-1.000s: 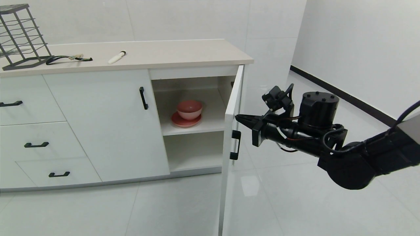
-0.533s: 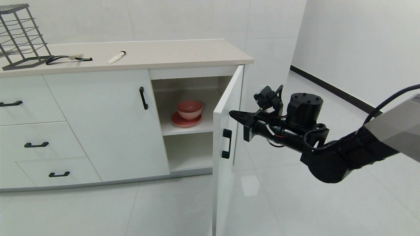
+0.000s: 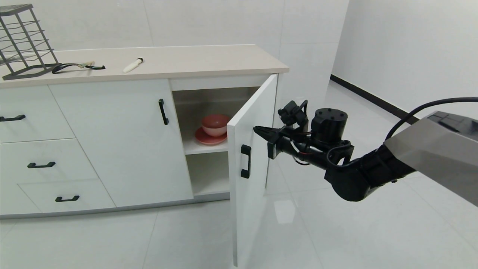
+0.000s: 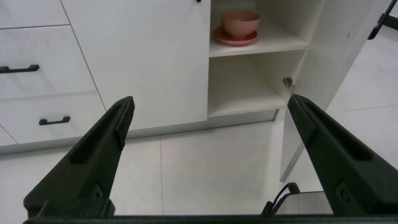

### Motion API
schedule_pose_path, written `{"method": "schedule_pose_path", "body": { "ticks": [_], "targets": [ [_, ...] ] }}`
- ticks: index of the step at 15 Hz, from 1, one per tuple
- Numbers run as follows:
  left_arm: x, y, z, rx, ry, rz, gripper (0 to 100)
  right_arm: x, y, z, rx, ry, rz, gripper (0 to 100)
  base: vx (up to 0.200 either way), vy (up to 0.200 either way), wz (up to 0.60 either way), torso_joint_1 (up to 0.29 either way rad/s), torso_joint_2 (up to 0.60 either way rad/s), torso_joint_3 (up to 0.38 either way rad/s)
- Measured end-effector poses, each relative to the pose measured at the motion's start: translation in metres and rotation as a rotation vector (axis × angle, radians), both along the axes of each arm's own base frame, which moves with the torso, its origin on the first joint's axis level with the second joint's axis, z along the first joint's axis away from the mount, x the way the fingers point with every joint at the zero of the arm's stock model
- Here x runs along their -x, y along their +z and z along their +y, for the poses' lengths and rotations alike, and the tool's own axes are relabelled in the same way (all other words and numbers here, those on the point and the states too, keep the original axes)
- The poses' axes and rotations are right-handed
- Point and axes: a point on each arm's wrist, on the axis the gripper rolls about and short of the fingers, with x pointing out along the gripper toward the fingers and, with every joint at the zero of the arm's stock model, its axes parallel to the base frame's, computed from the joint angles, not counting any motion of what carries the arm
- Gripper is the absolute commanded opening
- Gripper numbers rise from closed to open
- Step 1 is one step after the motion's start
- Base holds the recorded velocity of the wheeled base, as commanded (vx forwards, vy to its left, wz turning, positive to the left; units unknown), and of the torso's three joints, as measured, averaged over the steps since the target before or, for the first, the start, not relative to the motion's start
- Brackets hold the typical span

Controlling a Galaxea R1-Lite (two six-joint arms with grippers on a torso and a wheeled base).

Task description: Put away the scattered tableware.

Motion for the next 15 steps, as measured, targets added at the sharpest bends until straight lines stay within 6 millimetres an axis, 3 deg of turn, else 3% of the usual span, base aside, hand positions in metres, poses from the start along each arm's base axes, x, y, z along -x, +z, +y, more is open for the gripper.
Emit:
{"method": "schedule_pose_path", "body": {
  "ticks": [6, 10, 15],
  "targets": [
    [0.000, 0.000, 0.000, 0.002, -0.002, -0.001, 100, -0.016, -0.010, 0.011, -0.008, 0.004, -0.014, 0, 0.200, 0.000, 0.00, 0.002, 0.01, 0.005],
    [0.000, 0.000, 0.000, 0.003, -0.005, 0.001, 100, -0.023, -0.015, 0.015, -0.012, 0.003, -0.019, 0, 0.000, 0.000, 0.00, 0.000, 0.00, 0.000],
    [0.000, 0.000, 0.000, 0.006, -0.005, 0.001, 100, -0.015, -0.019, 0.010, -0.008, 0.004, -0.012, 0, 0.000, 0.000, 0.00, 0.000, 0.00, 0.000]
  ]
}}
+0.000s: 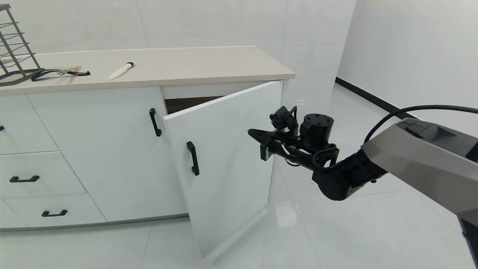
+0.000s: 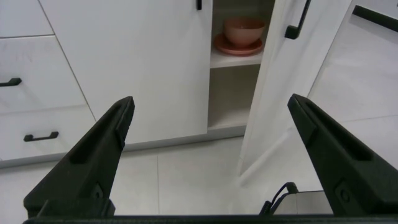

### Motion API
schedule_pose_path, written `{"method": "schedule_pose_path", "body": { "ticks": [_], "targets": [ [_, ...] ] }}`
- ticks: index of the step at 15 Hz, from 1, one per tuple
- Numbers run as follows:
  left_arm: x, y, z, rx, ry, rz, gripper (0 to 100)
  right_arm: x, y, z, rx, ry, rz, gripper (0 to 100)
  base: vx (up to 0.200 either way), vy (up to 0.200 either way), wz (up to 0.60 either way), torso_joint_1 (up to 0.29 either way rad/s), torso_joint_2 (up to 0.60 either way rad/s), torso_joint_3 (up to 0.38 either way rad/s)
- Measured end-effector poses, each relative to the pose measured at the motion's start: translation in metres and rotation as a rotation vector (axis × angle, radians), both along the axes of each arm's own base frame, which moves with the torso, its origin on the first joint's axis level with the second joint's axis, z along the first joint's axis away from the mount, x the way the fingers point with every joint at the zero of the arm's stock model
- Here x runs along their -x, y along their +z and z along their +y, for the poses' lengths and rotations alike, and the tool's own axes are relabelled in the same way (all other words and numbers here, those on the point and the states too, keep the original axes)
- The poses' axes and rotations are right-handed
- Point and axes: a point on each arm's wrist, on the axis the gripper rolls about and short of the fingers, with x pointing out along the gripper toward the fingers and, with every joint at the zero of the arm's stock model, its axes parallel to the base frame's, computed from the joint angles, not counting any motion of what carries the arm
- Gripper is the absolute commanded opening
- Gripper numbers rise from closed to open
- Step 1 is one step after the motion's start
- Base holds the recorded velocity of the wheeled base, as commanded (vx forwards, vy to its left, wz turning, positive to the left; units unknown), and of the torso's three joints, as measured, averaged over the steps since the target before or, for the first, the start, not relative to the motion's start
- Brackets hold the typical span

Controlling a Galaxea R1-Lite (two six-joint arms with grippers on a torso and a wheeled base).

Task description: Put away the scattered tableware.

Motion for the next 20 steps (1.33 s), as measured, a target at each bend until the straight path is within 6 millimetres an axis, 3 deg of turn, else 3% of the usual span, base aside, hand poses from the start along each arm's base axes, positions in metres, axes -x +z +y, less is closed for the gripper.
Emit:
{"method": "schedule_pose_path", "body": {
  "ticks": [3, 6, 11, 14, 17, 20],
  "targets": [
    [0.000, 0.000, 0.000, 0.000, 0.000, 0.000, 100, 0.024, 0.005, -0.015, 0.013, -0.001, 0.024, 0, 0.000, 0.000, 0.00, 0.000, 0.00, 0.000],
    [0.000, 0.000, 0.000, 0.000, -0.001, 0.000, 100, 0.068, 0.031, -0.045, 0.020, -0.011, 0.037, 0, 0.000, 0.067, 0.00, 0.001, 0.00, -0.001],
    [0.000, 0.000, 0.000, -0.006, 0.001, 0.000, 100, 0.170, 0.096, -0.124, -0.037, -0.087, -0.071, 0, 0.000, 0.200, 0.00, 0.001, 0.00, 0.006],
    [0.000, 0.000, 0.000, -0.012, 0.004, -0.002, 100, 0.238, 0.115, -0.173, -0.073, -0.172, -0.165, 0, 0.000, 0.000, 0.00, 0.000, 0.00, 0.000],
    [0.000, 0.000, 0.000, -0.008, 0.008, -0.002, 100, 0.306, 0.112, -0.206, -0.078, -0.279, -0.209, 0, 0.000, 0.000, 0.00, 0.000, 0.00, 0.000],
    [0.000, 0.000, 0.000, -0.009, 0.013, -0.002, 100, 0.366, 0.089, -0.221, -0.070, -0.414, -0.214, 0, 0.000, 0.000, 0.00, 0.000, 0.00, 0.000]
  ]
}}
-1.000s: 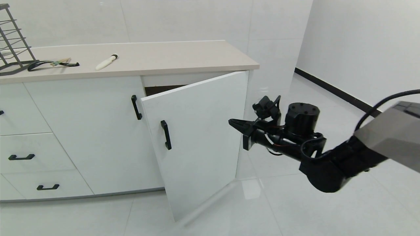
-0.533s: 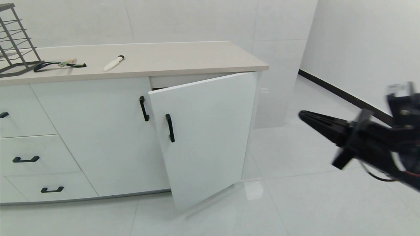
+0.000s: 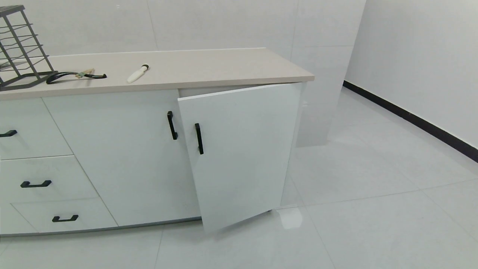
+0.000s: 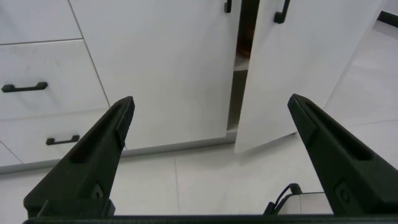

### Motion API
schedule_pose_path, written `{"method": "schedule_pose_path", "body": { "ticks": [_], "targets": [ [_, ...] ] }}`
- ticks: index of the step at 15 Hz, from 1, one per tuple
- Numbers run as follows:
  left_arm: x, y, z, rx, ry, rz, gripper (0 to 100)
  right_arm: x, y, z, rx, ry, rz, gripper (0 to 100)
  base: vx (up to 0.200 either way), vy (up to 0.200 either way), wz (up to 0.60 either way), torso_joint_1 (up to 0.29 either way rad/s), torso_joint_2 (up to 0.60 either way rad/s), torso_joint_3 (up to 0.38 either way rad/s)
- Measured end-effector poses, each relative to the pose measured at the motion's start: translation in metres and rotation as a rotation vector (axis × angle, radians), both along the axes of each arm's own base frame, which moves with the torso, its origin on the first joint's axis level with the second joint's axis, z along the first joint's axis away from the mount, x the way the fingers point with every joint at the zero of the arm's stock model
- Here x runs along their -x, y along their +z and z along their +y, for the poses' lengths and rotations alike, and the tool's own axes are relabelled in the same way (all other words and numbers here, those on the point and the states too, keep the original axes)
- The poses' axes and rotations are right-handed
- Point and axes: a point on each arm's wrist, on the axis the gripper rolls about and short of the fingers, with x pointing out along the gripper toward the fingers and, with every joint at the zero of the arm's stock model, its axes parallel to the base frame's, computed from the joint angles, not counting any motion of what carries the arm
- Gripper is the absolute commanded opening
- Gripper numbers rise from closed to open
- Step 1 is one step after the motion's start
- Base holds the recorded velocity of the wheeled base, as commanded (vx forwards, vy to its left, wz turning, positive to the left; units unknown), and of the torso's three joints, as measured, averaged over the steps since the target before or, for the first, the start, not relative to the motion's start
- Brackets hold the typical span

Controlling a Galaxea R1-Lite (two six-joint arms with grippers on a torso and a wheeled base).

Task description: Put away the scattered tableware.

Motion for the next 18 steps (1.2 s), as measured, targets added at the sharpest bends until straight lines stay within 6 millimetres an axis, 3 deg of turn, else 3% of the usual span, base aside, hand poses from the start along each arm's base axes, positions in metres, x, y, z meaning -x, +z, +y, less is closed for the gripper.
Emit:
{"method": "schedule_pose_path", "body": {
  "ticks": [3, 6, 9, 15, 18],
  "targets": [
    [0.000, 0.000, 0.000, 0.002, 0.000, 0.001, 100, 0.032, -0.023, -0.001, -0.034, -0.176, -0.038, 0, 0.000, 0.000, 0.00, 0.000, 0.00, 0.000],
    [0.000, 0.000, 0.000, 0.004, 0.000, 0.001, 100, 0.033, -0.055, -0.001, -0.017, -0.185, -0.017, 0, 0.000, 0.000, 0.00, 0.000, 0.00, 0.000],
    [0.000, 0.000, 0.000, 0.005, 0.000, 0.002, 100, 0.032, -0.081, 0.002, 0.038, -0.049, 0.138, 0, 0.000, 0.000, 0.00, 0.000, 0.00, 0.000],
    [0.000, 0.000, 0.000, 0.004, 0.001, 0.001, 100, 0.036, -0.089, 0.001, 0.042, 0.057, 0.173, 0, 0.000, 0.000, 0.00, 0.000, 0.00, 0.000],
    [0.000, 0.000, 0.000, 0.004, 0.000, 0.001, 100, 0.038, -0.092, -0.002, -0.020, -0.127, 0.158, 0, 0.000, 0.000, 0.00, 0.000, 0.00, 0.000]
  ]
}}
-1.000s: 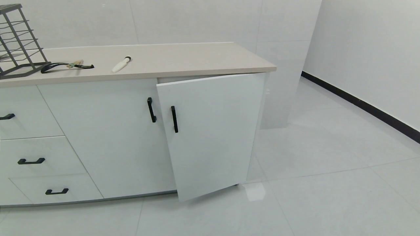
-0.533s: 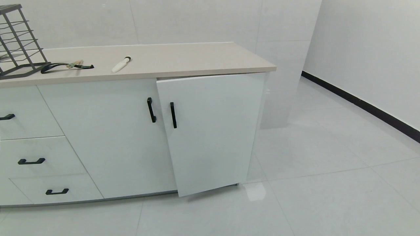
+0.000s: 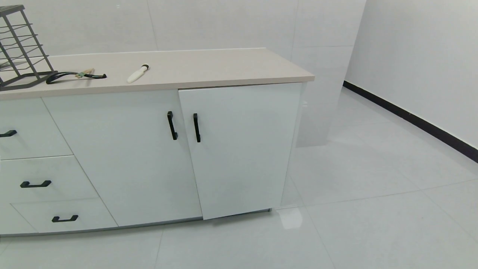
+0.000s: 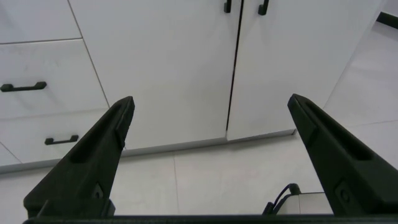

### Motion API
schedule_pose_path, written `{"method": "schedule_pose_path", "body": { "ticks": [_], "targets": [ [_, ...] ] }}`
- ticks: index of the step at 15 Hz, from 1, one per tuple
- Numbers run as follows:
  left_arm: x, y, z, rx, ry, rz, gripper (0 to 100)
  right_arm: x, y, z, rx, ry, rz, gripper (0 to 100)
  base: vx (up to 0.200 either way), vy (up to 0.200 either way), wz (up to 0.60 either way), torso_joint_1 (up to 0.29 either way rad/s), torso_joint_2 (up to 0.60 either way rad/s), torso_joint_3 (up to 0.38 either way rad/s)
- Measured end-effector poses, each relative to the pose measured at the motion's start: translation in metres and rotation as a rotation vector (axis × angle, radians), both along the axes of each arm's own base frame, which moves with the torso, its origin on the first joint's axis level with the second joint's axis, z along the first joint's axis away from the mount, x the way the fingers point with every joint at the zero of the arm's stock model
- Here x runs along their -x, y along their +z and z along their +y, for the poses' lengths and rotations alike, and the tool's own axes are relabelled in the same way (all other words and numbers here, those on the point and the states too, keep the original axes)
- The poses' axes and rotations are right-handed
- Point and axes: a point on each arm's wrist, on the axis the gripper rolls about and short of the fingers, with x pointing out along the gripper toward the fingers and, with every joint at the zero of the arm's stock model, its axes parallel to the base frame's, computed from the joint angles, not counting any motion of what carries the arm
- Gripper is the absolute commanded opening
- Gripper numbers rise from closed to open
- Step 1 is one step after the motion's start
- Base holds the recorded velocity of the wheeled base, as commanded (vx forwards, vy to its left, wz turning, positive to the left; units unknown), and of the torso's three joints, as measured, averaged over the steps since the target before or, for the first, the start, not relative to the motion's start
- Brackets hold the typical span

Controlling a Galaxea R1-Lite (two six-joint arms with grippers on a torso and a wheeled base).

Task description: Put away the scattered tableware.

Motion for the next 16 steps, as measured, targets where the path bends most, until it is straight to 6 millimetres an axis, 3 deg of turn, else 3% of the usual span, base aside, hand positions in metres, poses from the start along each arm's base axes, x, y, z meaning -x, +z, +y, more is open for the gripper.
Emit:
{"method": "schedule_pose_path", "body": {
  "ticks": [3, 10, 16],
  "targets": [
    [0.0000, 0.0000, 0.0000, 0.000, 0.002, 0.000, 100, 0.0004, -0.0063, -0.0068, -0.110, -0.314, 0.056, 0, 0.000, 0.000, 0.00, 0.000, 0.00, 0.000],
    [0.0000, 0.0000, 0.0000, 0.000, 0.001, 0.000, 100, 0.0009, -0.0075, -0.0071, -0.132, -0.323, 0.066, 0, 0.000, 0.000, 0.00, 0.000, 0.00, 0.000],
    [0.0000, 0.0000, 0.0000, -0.002, 0.001, 0.000, 100, 0.0010, -0.0072, -0.0071, -0.131, -0.326, 0.064, 0, 0.000, 0.000, 0.60, 0.002, 0.00, 0.003]
  ]
}}
